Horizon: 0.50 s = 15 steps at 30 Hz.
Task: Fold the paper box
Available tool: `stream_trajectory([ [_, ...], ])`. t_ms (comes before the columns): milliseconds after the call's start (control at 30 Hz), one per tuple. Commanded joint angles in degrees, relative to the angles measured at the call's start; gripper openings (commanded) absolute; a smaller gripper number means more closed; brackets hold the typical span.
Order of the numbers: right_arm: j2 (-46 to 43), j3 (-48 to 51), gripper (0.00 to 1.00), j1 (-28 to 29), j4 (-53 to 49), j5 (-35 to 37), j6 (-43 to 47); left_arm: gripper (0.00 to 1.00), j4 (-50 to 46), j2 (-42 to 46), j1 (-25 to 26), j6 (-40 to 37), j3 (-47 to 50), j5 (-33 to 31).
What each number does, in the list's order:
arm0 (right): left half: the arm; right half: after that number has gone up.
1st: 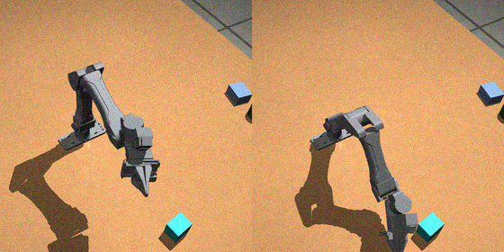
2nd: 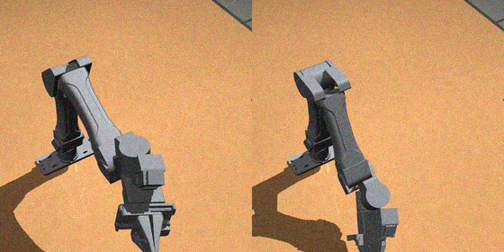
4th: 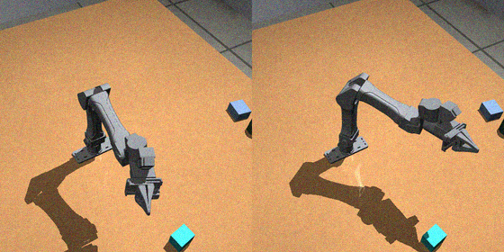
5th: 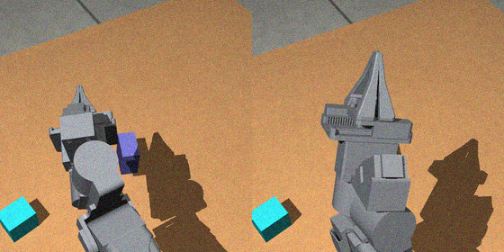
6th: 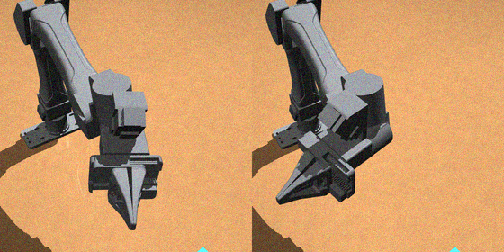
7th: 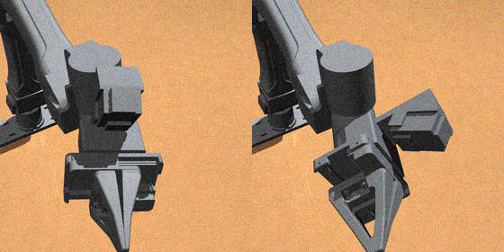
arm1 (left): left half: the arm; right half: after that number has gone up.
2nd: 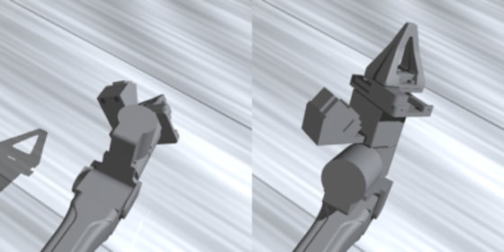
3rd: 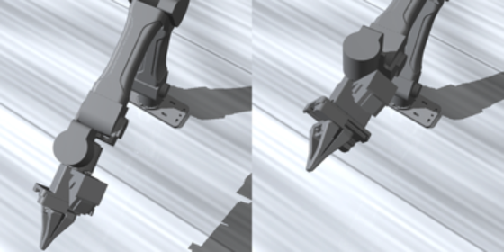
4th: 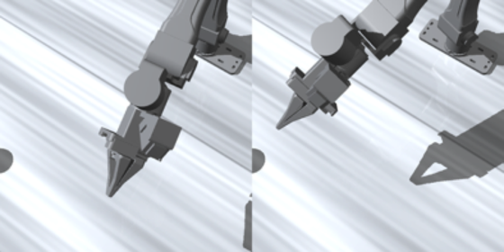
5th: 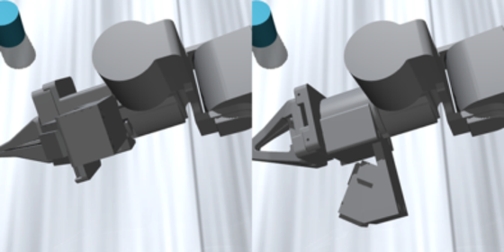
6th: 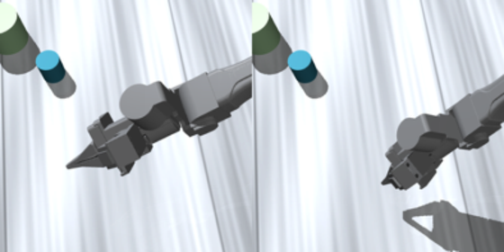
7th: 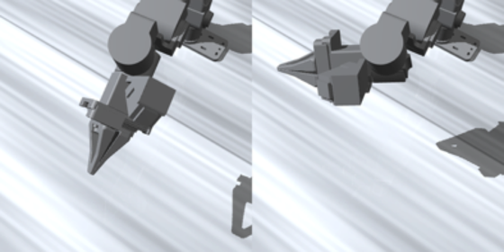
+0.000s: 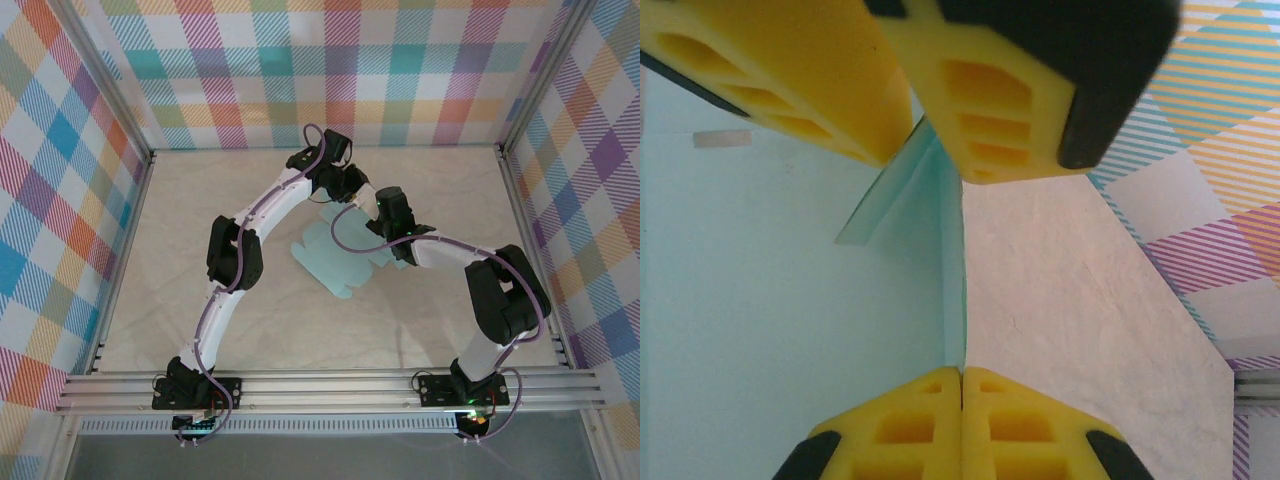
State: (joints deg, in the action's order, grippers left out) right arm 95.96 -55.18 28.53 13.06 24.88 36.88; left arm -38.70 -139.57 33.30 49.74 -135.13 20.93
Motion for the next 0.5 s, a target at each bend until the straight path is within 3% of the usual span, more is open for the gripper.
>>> stream_trajectory([
  [0,0.63,-1.95,0.00,0.23,2.51,-0.33,-0.58,0.23,0.03,0.96,0.56,0.40,0.59,0.87],
  [167,0.80,-2.13,0.00,0.29,2.18,-0.24,-0.50,0.14,-0.20,0.88,0.55,0.43,0.58,1.08],
  [233,0.80,-2.13,0.00,0.29,2.15,-0.21,-0.43,0.16,-0.24,1.01,0.54,0.62,0.61,0.96],
  [300,0.71,-2.13,0.00,0.28,2.07,-0.20,-0.50,0.26,-0.40,0.98,0.61,0.89,0.62,0.70],
  [400,0.59,-2.13,0.00,0.29,1.88,-0.19,-0.54,0.26,-0.29,0.95,0.60,0.93,0.62,0.82],
  [467,0.58,-2.13,0.00,0.29,1.86,-0.28,-0.50,0.21,-0.09,0.97,0.56,0.98,0.57,0.98],
])
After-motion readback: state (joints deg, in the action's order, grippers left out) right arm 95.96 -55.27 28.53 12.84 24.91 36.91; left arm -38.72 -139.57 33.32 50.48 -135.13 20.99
